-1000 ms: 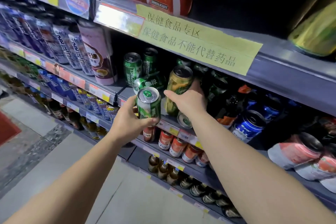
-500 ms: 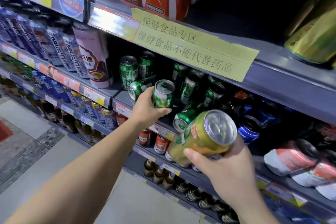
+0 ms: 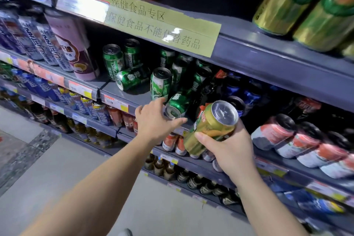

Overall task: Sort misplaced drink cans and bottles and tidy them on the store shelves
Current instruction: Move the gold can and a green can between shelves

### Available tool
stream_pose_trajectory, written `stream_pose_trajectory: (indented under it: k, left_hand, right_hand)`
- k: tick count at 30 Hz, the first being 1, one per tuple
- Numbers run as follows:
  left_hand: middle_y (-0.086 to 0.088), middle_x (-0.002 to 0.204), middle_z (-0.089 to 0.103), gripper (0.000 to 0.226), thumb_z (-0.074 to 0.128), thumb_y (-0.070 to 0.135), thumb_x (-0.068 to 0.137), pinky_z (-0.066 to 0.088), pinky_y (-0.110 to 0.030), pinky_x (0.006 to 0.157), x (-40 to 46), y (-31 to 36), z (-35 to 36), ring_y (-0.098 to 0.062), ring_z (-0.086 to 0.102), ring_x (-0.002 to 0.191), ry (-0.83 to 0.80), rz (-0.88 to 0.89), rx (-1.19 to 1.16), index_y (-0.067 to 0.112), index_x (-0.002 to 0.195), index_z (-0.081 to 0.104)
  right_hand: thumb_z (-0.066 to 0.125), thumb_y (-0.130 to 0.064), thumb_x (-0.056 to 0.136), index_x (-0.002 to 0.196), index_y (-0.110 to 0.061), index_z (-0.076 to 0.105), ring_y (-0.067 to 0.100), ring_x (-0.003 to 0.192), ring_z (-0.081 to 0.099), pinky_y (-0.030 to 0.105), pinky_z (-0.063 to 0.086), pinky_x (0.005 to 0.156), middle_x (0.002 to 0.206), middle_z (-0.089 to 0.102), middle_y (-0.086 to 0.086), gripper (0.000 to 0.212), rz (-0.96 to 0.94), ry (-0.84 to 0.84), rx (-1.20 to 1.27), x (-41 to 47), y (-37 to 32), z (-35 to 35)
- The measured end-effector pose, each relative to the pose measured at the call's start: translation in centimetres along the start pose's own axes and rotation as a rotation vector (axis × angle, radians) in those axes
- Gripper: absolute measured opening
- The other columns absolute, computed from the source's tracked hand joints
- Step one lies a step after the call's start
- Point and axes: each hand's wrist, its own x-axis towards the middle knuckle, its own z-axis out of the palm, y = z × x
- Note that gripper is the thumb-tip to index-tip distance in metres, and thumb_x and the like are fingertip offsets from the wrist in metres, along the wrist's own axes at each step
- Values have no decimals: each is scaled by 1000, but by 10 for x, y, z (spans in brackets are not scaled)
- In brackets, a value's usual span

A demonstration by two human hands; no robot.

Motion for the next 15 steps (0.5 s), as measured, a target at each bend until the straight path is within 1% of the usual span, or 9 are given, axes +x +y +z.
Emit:
stream_pose_trajectory:
  k: [2, 3, 5, 7, 8, 10, 12, 13, 15]
  left_hand:
    - [3, 110, 66, 94, 64, 79, 59, 20, -51, 112, 2, 10, 13, -24, 57, 114, -22, -22, 137, 23, 132, 45]
    - [3, 105, 67, 90, 66, 76, 61, 17, -54, 114, 5, 14, 17, -25, 59, 112, -7, -50, 155, 22, 129, 46]
    - [4, 92, 68, 75, 68, 71, 64, 15, -56, 115, 8, 15, 21, -23, 62, 104, 21, -74, 159, 22, 118, 49]
    - [6, 86, 67, 63, 66, 70, 65, 18, -56, 113, 9, 16, 19, -22, 64, 97, 74, -51, 157, 24, 106, 51]
    - [6, 87, 65, 60, 64, 70, 65, 21, -56, 112, 10, 17, 15, -22, 63, 96, 111, -29, 151, 25, 102, 52]
    - [1, 95, 60, 60, 65, 69, 65, 33, -50, 105, 13, 21, 5, -26, 58, 99, 150, -7, 115, 21, 100, 54]
    - [-6, 104, 55, 65, 70, 65, 67, 43, -42, 92, 18, 29, -4, -29, 53, 105, 139, 13, 24, 14, 105, 55]
    - [-8, 108, 53, 65, 71, 63, 68, 43, -39, 88, 21, 35, -7, -29, 52, 107, 116, 12, -15, 12, 106, 54]
    - [-10, 115, 51, 66, 71, 61, 71, 43, -37, 87, 29, 47, -10, -30, 51, 111, 53, -28, -42, 10, 109, 53]
  right_hand:
    - [89, -39, 54, 108, -38, 60, 2, 87, 66, 28, 51, 75, 94, 70, -17, 61, -5, 27, -22, -1, -1, -4]
    - [89, -39, 54, 108, -38, 60, 1, 87, 65, 30, 52, 75, 94, 70, -17, 61, 4, 30, -28, -1, -1, -6]
    - [86, -48, 50, 106, -41, 58, 13, 83, 69, 42, 57, 72, 92, 72, -12, 62, 19, 26, -26, -2, 2, -8]
    - [82, -55, 46, 105, -41, 57, 18, 80, 70, 47, 59, 70, 91, 72, -10, 65, 14, 39, -34, 0, 3, -12]
    - [82, -55, 47, 105, -41, 56, 16, 81, 69, 46, 59, 70, 91, 71, -11, 65, 9, 51, -36, 1, 3, -15]
    - [87, -45, 54, 107, -40, 55, 6, 84, 66, 38, 57, 73, 95, 69, -14, 62, -18, 77, -35, 4, -2, -21]
    - [89, -36, 59, 114, -36, 51, -5, 85, 62, 25, 55, 73, 101, 65, -16, 67, -34, 102, -13, 7, -6, -24]
    - [89, -37, 58, 116, -35, 50, -6, 86, 62, 23, 54, 74, 104, 64, -17, 70, -29, 111, -6, 9, -7, -25]
    - [87, -50, 50, 116, -37, 49, 1, 95, 62, 35, 56, 82, 107, 64, -17, 77, -21, 123, -11, 12, -9, -26]
